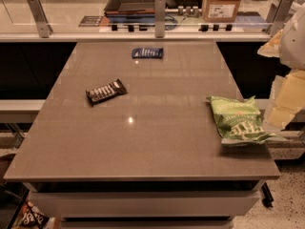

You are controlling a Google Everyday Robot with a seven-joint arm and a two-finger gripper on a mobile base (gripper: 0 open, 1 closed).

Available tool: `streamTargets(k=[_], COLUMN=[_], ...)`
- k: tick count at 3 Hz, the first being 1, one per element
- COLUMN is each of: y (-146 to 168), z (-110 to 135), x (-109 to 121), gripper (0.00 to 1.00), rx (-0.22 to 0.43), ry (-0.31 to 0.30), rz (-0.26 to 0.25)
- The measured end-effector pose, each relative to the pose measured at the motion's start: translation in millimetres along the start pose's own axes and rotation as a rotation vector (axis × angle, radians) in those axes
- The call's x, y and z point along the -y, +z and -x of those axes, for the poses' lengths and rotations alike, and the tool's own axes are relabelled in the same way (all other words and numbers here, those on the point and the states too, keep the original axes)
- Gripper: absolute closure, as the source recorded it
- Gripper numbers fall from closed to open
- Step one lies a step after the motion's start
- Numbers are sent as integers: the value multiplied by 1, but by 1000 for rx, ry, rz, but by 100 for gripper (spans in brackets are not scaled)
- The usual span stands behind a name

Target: Move green jalapeno chip bag near rxbar blueberry

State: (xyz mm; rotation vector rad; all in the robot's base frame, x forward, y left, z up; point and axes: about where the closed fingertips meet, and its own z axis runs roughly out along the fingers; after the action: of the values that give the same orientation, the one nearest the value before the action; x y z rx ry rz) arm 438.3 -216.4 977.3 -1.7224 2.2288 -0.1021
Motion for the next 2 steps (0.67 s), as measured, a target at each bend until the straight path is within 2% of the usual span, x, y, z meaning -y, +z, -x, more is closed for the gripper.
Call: streamTargets(k=[1,2], y=[0,15], z=[0,-4], x=[1,11], gripper=[0,0], rx=[3,1], ry=[1,25], rz=[-6,-35])
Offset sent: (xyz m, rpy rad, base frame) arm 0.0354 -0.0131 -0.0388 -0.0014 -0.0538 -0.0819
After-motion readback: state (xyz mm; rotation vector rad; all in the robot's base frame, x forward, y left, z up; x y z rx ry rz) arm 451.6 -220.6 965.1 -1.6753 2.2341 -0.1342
